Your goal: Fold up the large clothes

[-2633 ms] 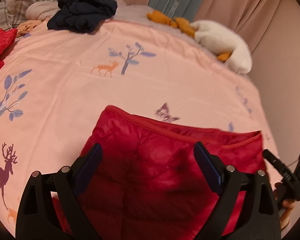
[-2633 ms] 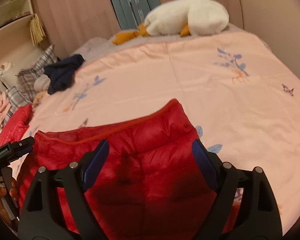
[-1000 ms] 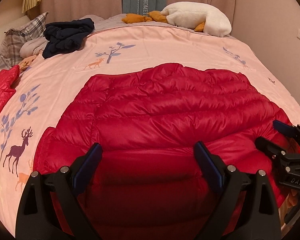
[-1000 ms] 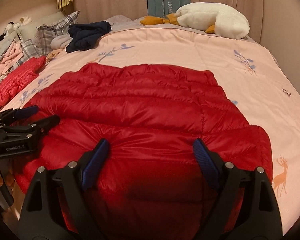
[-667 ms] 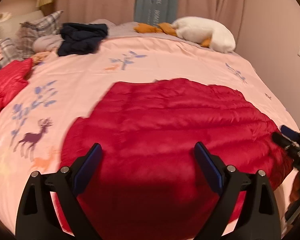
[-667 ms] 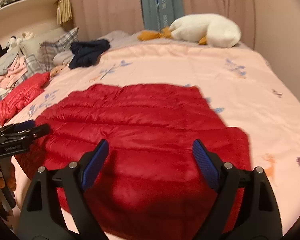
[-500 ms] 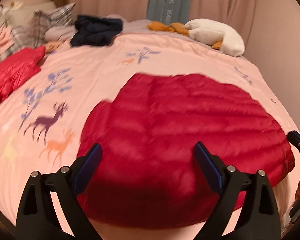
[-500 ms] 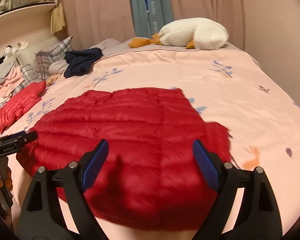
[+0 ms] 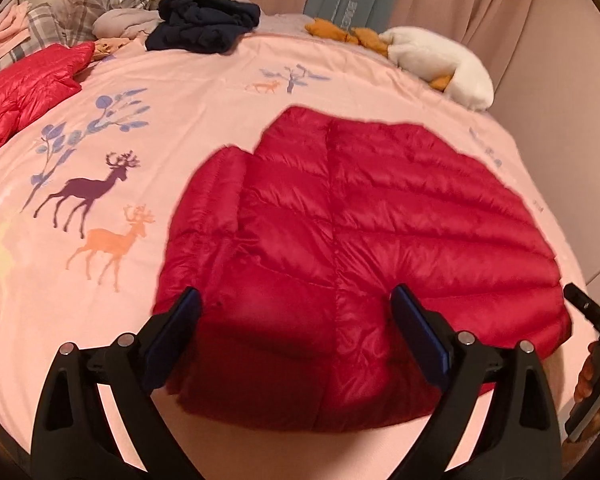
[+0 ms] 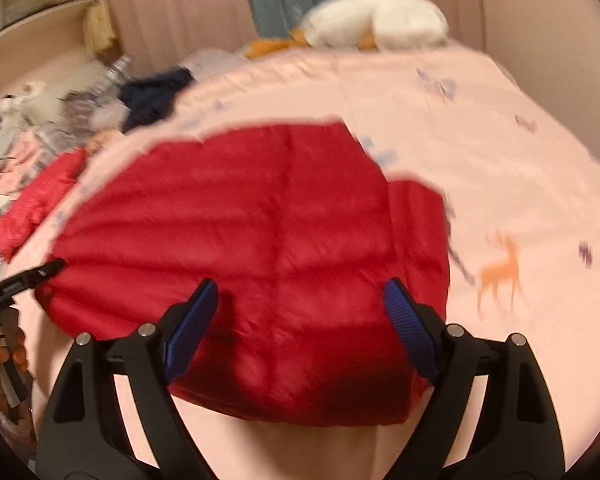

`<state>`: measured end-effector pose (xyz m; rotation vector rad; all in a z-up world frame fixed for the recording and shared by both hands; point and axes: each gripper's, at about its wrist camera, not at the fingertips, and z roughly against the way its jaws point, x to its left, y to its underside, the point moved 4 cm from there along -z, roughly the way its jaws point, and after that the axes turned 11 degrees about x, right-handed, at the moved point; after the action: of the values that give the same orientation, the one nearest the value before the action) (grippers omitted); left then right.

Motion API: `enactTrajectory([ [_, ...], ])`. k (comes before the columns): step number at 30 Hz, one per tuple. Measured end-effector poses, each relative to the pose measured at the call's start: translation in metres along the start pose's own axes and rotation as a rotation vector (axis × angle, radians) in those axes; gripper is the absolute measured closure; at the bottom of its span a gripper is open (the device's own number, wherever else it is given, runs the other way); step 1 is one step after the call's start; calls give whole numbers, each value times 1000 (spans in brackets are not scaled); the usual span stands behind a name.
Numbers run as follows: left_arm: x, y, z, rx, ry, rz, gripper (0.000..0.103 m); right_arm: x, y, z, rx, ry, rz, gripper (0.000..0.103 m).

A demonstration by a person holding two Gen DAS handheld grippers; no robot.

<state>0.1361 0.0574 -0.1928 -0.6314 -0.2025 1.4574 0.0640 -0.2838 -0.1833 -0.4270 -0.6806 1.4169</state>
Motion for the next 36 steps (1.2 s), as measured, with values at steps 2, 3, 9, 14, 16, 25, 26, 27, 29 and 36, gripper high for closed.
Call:
enactTrajectory([
  [2, 4, -4, 10, -25, 13, 22, 7, 8, -15, 5, -19, -35, 38, 17],
  [3, 5, -6, 13, -35, 21, 31, 7, 14, -26, 4, -24, -57, 55, 17],
  [9, 1, -17, 24, -70, 56, 36, 7, 48, -86, -37, 22, -153, 130, 17],
  [14, -1, -26, 17, -57, 57, 25, 7, 93, -134, -81, 112, -196, 257, 19],
  [16, 0, -31, 13, -48, 59, 29, 7, 111, -149, -101, 158, -192, 318, 21],
  [25, -10, -48, -4, -17, 70, 1, 7, 155, -162, -176, 370, -202, 499, 72],
  [26, -11, -50, -5, -16, 71, -3, 7, 160, -158, -179, 373, -184, 535, 82],
  [27, -13, -52, -5, -15, 73, -6, 7, 166, -155, -178, 363, -175, 573, 99],
  [29, -16, -54, -6, -20, 76, -17, 7, 172, -154, -175, 333, -153, 614, 102],
  [36, -18, -58, -13, -10, 66, -15, 7, 179, -164, -185, 274, -89, 599, 103],
])
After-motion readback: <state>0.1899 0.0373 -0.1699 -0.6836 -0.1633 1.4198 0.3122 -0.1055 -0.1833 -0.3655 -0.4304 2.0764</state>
